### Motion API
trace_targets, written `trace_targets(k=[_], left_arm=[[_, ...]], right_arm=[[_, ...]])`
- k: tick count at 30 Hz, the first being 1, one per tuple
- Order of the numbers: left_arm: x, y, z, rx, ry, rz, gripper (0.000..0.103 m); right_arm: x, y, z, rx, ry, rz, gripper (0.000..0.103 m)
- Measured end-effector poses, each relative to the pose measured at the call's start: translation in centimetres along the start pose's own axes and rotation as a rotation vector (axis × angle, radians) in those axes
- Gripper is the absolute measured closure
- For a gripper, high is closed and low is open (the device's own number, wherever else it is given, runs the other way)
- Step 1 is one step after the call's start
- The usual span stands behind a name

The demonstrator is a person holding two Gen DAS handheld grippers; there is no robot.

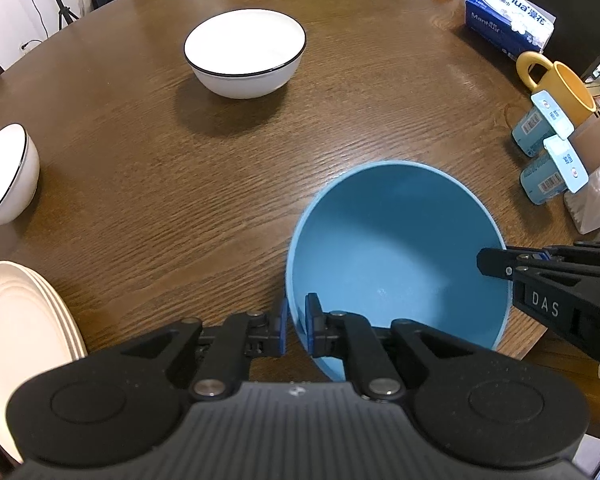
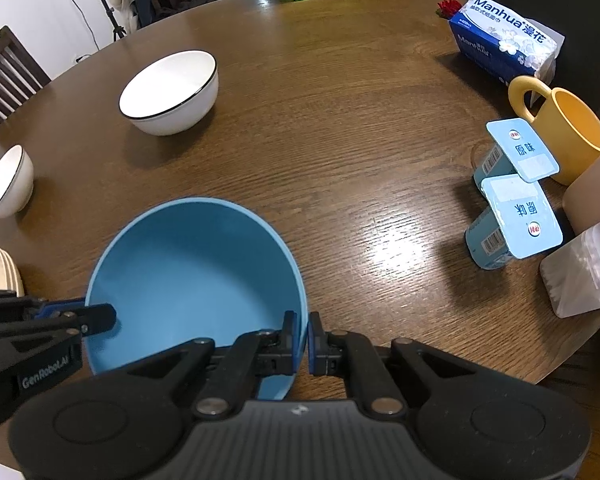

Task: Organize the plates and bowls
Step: 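Lower the blue bowl onto the table and open both grippers, then raise both grippers and move them toward a white bowl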

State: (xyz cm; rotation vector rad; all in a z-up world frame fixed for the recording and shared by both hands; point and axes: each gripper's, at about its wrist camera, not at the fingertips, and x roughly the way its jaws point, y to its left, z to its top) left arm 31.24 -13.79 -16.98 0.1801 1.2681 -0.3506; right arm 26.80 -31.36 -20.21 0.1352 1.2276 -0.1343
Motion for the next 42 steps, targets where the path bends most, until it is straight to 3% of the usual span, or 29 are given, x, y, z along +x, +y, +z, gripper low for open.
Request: trace_targets(k=[3,5,7,11,18,25,28,35,41,42], left_arm=[[-0.2,-0.1,0.0,0.002,-0.002,-0.004,0.091],[-0.3,-0.1,0.1,0.003,-0.009,-0.008,0.075],[-0.6,-0.1,0.0,0.004,-0.021,-0.008,0.066],[-1.2,-0.1,0.1,0.005,-0.034,-0.008,0.058],[-2.3,0.5,0.1,-0.008,-0.067,-0.004,0.05],[-3.6,1.0,-0.3,-0.02,-0.112,-0.017,0.031],[-4.1,1.2,-0.4,-0.022,-0.126,-0.012,0.018],[-5.2,1.9,-0.7,-0.04,-0.165,-0.011,0.005],[-6.7,2.5,-1.0,-0.068,-0.242,0.02,0.0],[-6.9,2.7,-1.1,-0.072,-0.252,0.018,0.0]], right_arm=[[-0.2,-0.1,0.1,0.002,-0.007,0.012,0.094],[-0.4,0.0,0.1,-0.002,-0.014,0.01,0.092],[-0.6,0.0,0.2,-0.005,-0.015,0.014,0.091],[-0.9,-0.1,0.3,-0.006,-0.022,0.015,0.087],[-1.8,-0.4,0.5,-0.004,-0.042,0.03,0.064],[-2.6,-0.9,0.6,-0.004,-0.061,0.036,0.038],[-2.8,-1.0,0.6,-0.003,-0.066,0.041,0.03],[-3.4,-1.3,0.8,-0.003,-0.081,0.059,0.016],[-4.2,-1.1,0.9,-0.009,-0.089,0.079,0.009],[-4.3,-1.1,0.9,-0.008,-0.093,0.08,0.003]])
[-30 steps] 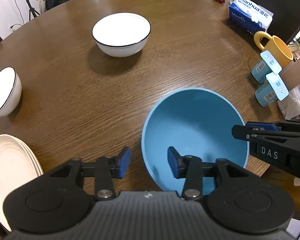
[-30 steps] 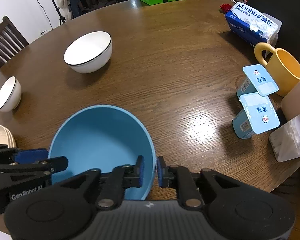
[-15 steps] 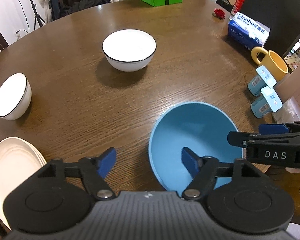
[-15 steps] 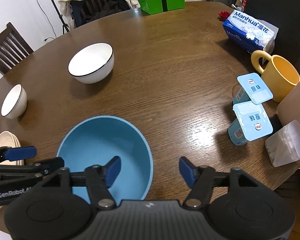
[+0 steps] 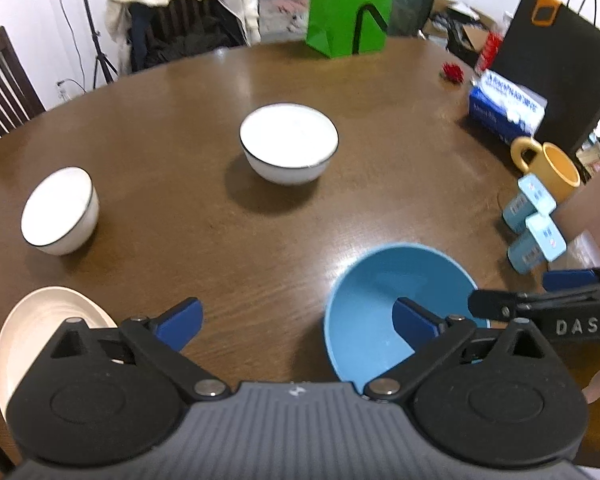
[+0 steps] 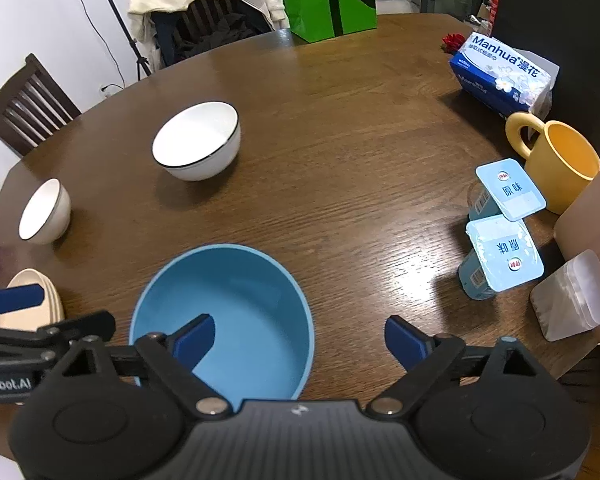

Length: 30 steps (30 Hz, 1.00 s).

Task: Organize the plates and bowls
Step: 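Raise both grippers and move them toward a white bowl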

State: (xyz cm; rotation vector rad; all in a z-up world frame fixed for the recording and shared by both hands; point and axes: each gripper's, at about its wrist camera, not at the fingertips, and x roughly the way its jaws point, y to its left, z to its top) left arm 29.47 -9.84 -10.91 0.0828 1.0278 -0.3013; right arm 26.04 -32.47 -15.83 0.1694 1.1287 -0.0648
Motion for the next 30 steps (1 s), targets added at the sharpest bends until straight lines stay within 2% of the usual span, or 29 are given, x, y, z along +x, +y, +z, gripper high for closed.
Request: trace_targets(k=[1,10,30], left_arm=[[-0.2,0.2,0.0,-0.005,-0.006,-0.006,0.0],[-1.6,1.4,-0.2,-0.036,-0.044,-0.013,0.0],[-5.1,6.2,-1.3,-0.138,-0.115,0.058,0.0]], right_arm=[[-0.2,0.0,0.0,0.0,-0.005,0.0,0.0],[-1.7,0.9,0.1,-0.011,-0.04,-0.002,0.0],[-2.5,4.9,0.5,-0.09,-0.051,0.04,0.0]])
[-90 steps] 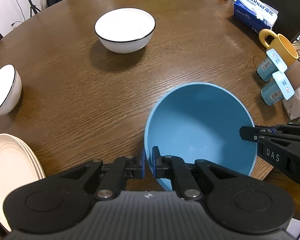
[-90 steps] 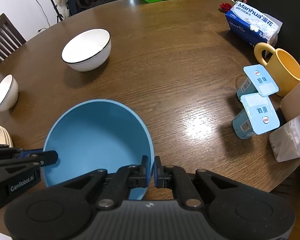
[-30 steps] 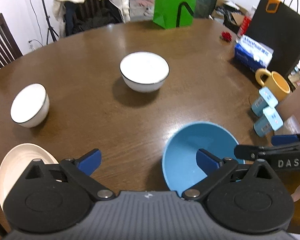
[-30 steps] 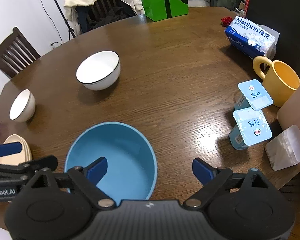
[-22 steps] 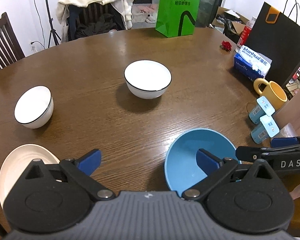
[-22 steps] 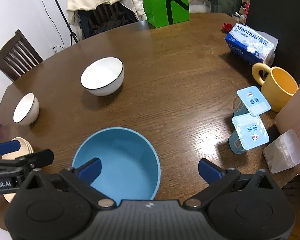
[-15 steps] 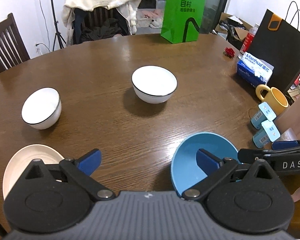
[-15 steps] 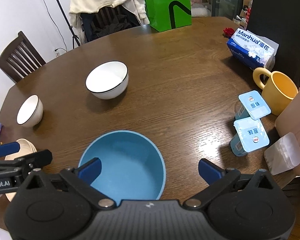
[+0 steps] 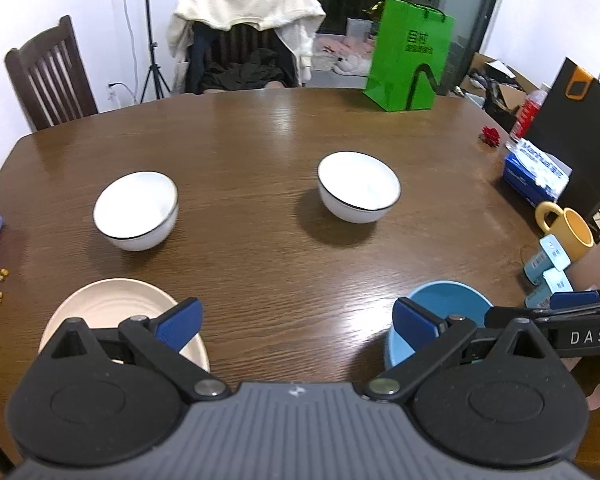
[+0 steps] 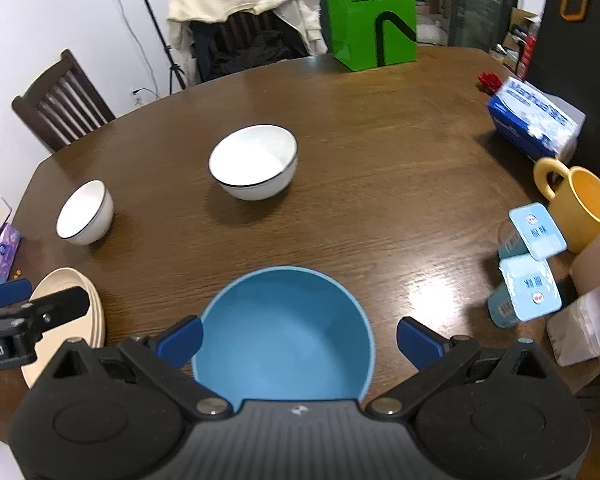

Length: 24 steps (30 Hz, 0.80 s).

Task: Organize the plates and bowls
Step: 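Raise both grippers and move them toward a white bowl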

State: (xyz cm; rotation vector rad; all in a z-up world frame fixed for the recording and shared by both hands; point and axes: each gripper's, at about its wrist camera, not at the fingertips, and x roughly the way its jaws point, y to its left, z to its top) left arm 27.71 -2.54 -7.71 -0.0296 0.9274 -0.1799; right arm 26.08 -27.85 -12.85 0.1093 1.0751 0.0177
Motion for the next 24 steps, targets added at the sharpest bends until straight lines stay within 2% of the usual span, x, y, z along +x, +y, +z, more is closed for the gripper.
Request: trace_targets(k=[12,24], left_arm=[[-2.9,4.9,2.1,-0.098,-0.088,0.072,0.0],[-4.0,8.5,2.7,-0.191,-0.125,0.135,0.0]], right_arm=[[-0.4,4.6,2.9,-0.106,-0.017,0.046,0.0],[0.1,10.0,6.0,-0.217,-0.018,0.082,0.0]])
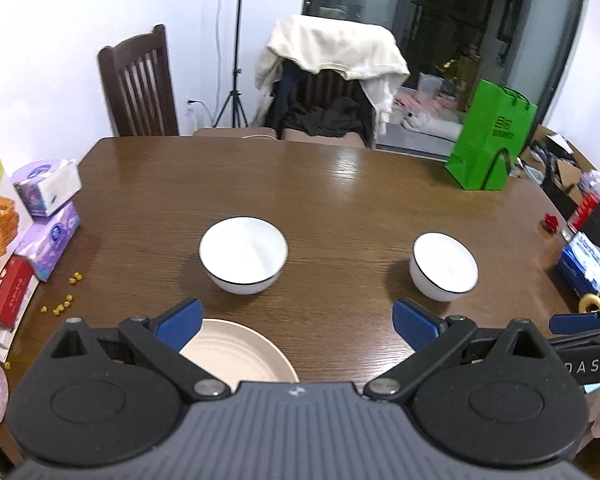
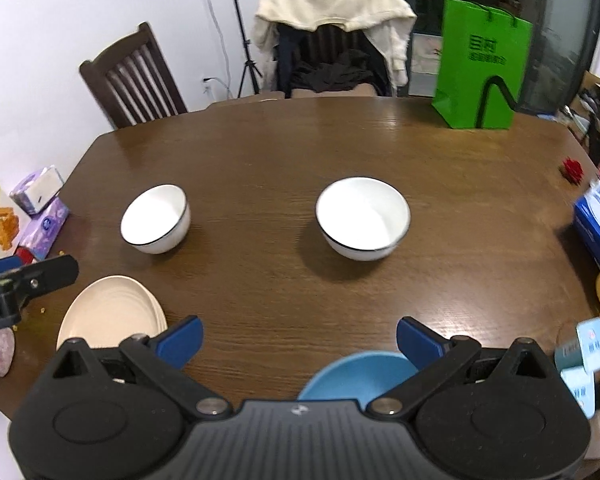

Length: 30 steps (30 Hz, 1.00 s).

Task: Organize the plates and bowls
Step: 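Raise both grippers and move them toward a white bowl, then lower both grippers onto the white bowl rim and close them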

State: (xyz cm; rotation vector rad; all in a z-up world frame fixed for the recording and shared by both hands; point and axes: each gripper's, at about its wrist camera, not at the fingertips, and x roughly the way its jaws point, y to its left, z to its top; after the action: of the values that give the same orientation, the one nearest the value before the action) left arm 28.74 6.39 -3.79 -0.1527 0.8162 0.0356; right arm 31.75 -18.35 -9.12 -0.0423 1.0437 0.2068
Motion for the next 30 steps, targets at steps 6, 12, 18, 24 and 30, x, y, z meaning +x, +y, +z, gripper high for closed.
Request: trace_targets(k=[6,12,18,24,30], left_arm=[[0.2,1.9,0.2,-0.042,-0.002,0.035,0.0],[0.8,3.8,0.5,-0.078,0.005,0.07,0.0],[1.4,5.3,0.7,-0.111,0.011,0.104,0.0],[2.2,6.6,1.2,-0.137,0.02,0.135,0.0],[3.1,7.5,1.9,-0.155,0.029,0.158,0.0]], right_arm=[[0.7,2.6,1.5,-0.039,0.001,0.02,0.0],[1.7,5.0,2.7,-0.093,0.001,0.024,0.0],[2.9,7.1,3.8,-0.125,0.02,0.036,0.0],[4.3,8.8,4.9,-0.146,0.033,0.037,0.0],[5.9,10.2,6.1,-0.165,0.042,0.03,0.0]])
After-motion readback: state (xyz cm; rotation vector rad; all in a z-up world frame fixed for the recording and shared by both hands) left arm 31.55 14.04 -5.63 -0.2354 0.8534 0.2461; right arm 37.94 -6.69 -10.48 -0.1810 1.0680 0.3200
